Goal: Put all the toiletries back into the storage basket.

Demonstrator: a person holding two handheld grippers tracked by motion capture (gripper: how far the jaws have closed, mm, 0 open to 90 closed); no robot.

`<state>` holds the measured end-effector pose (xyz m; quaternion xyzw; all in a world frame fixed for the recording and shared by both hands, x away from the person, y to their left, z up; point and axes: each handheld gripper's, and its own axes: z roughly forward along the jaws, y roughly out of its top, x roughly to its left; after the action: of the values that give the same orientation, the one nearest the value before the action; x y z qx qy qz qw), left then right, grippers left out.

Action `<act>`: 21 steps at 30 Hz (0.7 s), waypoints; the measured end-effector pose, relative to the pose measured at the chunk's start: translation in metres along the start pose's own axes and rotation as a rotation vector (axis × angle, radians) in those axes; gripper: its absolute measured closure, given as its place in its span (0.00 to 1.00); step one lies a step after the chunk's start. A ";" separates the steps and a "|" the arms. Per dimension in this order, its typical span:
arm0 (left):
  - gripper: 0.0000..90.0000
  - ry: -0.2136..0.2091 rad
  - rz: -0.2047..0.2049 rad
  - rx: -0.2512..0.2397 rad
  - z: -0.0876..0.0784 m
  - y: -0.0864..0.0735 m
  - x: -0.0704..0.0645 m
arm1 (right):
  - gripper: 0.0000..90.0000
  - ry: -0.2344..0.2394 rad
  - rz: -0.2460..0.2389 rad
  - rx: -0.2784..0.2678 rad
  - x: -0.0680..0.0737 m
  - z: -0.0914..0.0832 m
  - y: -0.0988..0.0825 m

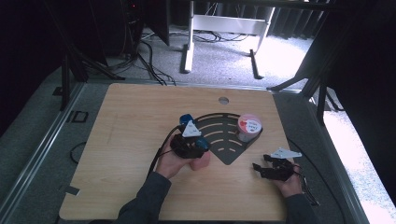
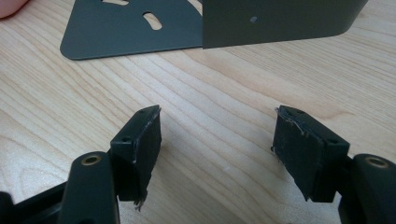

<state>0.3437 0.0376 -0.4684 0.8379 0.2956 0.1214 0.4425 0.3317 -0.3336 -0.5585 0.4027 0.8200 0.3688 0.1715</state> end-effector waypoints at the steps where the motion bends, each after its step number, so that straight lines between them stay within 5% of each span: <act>1: 0.57 0.002 0.003 0.001 0.000 0.000 0.000 | 0.36 0.000 0.000 0.000 0.000 0.000 0.000; 21: 0.58 -0.008 0.011 0.038 0.000 0.007 -0.002 | 0.36 0.003 -0.003 0.000 0.000 0.000 0.000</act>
<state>0.3453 0.0333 -0.4626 0.8482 0.2915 0.1148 0.4271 0.3319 -0.3340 -0.5585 0.4008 0.8210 0.3691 0.1706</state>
